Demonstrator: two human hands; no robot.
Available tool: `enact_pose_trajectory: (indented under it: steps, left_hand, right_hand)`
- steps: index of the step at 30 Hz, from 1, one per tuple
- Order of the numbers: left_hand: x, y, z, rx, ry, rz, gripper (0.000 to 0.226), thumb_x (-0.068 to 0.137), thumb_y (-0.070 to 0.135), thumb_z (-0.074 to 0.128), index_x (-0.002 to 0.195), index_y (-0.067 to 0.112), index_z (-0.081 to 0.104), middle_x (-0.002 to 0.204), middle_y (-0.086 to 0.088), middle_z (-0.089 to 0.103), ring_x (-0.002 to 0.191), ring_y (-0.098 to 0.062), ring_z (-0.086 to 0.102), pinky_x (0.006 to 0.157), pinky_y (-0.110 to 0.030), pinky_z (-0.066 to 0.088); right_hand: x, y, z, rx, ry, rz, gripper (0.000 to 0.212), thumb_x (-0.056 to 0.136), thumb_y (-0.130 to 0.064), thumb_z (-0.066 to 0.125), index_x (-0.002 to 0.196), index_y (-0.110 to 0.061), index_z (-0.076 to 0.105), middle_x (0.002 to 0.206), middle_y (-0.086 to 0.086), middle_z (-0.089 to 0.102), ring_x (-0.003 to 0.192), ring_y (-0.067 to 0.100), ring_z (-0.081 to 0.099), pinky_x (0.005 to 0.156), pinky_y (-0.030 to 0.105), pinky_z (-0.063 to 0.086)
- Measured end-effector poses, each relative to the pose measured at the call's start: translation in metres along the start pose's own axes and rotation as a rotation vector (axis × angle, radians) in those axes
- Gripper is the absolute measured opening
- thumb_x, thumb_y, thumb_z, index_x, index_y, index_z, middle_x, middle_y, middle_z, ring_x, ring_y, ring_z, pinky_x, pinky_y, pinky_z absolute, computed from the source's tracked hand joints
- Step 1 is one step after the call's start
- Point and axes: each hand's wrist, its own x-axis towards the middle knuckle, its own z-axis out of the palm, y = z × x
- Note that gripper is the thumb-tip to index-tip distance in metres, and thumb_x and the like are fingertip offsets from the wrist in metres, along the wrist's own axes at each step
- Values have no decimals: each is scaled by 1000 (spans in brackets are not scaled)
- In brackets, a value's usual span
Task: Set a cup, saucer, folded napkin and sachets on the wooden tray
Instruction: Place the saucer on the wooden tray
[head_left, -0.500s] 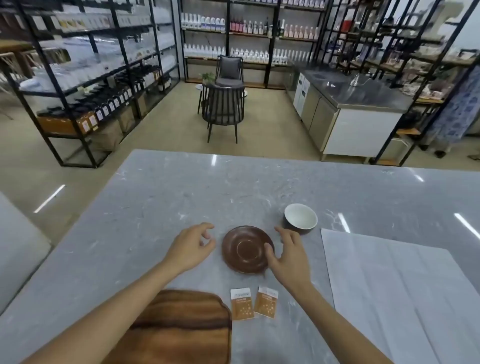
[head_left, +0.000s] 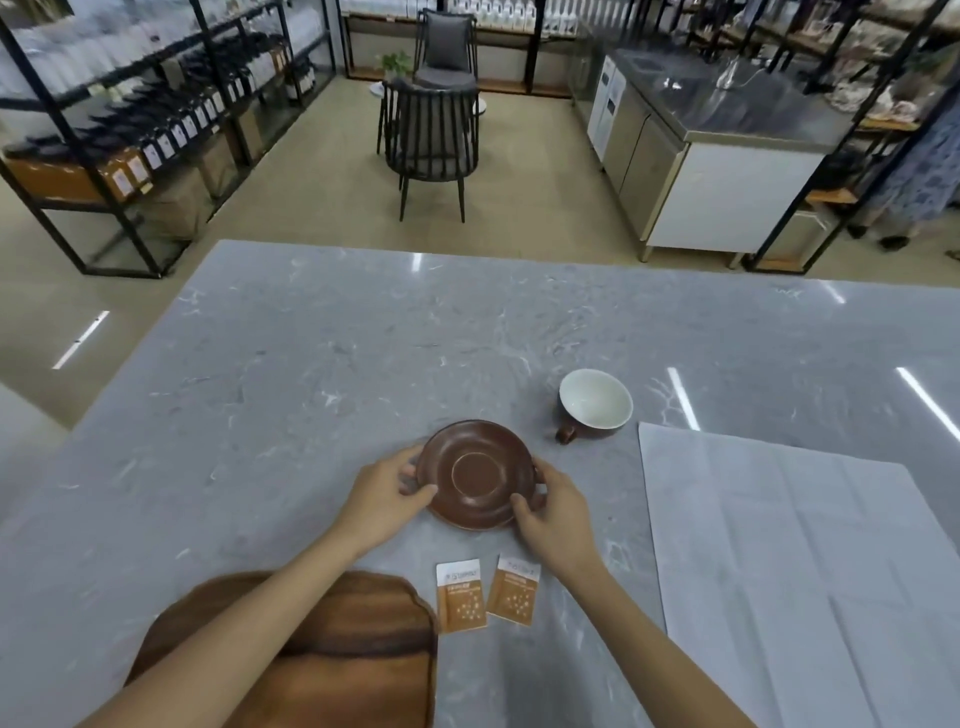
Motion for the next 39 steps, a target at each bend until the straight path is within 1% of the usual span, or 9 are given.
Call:
enact_pose_trajectory:
  steps: [11, 18, 22, 25, 27, 30, 34, 37, 39]
  left_hand:
    - [-9, 7, -3, 7, -19, -27, 59, 84, 13, 78, 139, 24, 60, 81, 15, 72, 67, 1, 70, 65, -1, 47]
    - [-42, 10, -19, -50, 18, -41, 65, 85, 13, 79, 145, 19, 53, 87, 17, 72, 75, 0, 71, 65, 3, 45]
    - [-66, 10, -40, -94, 30, -8, 58, 86, 13, 78, 137, 34, 58, 87, 14, 74, 78, -4, 73, 70, -2, 47]
    - [-87, 9, -56, -113, 47, 27, 53, 87, 13, 78, 115, 55, 61, 96, 18, 74, 81, -4, 73, 79, -8, 52]
    - [-101, 4, -65, -147, 55, 24, 50, 86, 13, 78, 124, 42, 65, 98, 21, 74, 81, -2, 74, 84, -14, 54]
    - [-120, -9, -78, -215, 73, -25, 52, 85, 16, 80, 134, 25, 64, 98, 10, 79, 87, -1, 75, 94, -24, 55]
    - [-146, -26, -87, -229, 79, -39, 55, 88, 18, 78, 139, 26, 60, 88, 13, 81, 95, 6, 71, 101, -28, 50]
    - [-164, -36, -88, -194, 105, -11, 53, 89, 14, 75, 134, 39, 59, 93, 29, 76, 84, 1, 74, 87, -14, 54]
    - [-173, -44, -90, -165, 136, -23, 53, 90, 14, 74, 137, 32, 59, 93, 29, 76, 79, 3, 74, 74, -2, 49]
  right_hand:
    - [-5, -3, 0, 34, -4, 13, 52, 86, -18, 71, 137, -22, 62, 114, 5, 72, 101, 22, 69, 94, 39, 57]
    - [-35, -24, -5, 69, 51, -54, 43, 84, -17, 73, 126, -22, 68, 89, -29, 55, 87, 12, 70, 81, 28, 56]
    - [-55, -41, -4, 127, 50, -80, 40, 86, -16, 71, 124, -27, 69, 89, -32, 58, 75, 5, 71, 75, 23, 57]
    - [-74, -54, -2, 170, 72, -97, 35, 89, -15, 70, 119, -31, 68, 88, -32, 62, 68, -1, 71, 69, 11, 51]
    - [-89, -63, 0, 222, 82, -100, 31, 91, -14, 69, 112, -36, 66, 87, -30, 65, 67, -5, 71, 65, 6, 50]
    - [-112, -75, 6, 283, 80, -112, 29, 93, -15, 70, 107, -39, 63, 87, -24, 69, 65, -9, 70, 61, 3, 48]
    - [-139, -82, 19, 321, 76, -124, 30, 93, -15, 70, 108, -40, 65, 84, -22, 73, 63, -6, 71, 62, 4, 48]
    - [-155, -86, 30, 338, 49, -134, 35, 92, -12, 68, 109, -42, 66, 75, -23, 75, 67, -1, 73, 67, 9, 53]
    - [-163, -88, 38, 344, 31, -134, 38, 91, -9, 66, 112, -40, 68, 72, -19, 75, 69, 2, 74, 69, 19, 57]
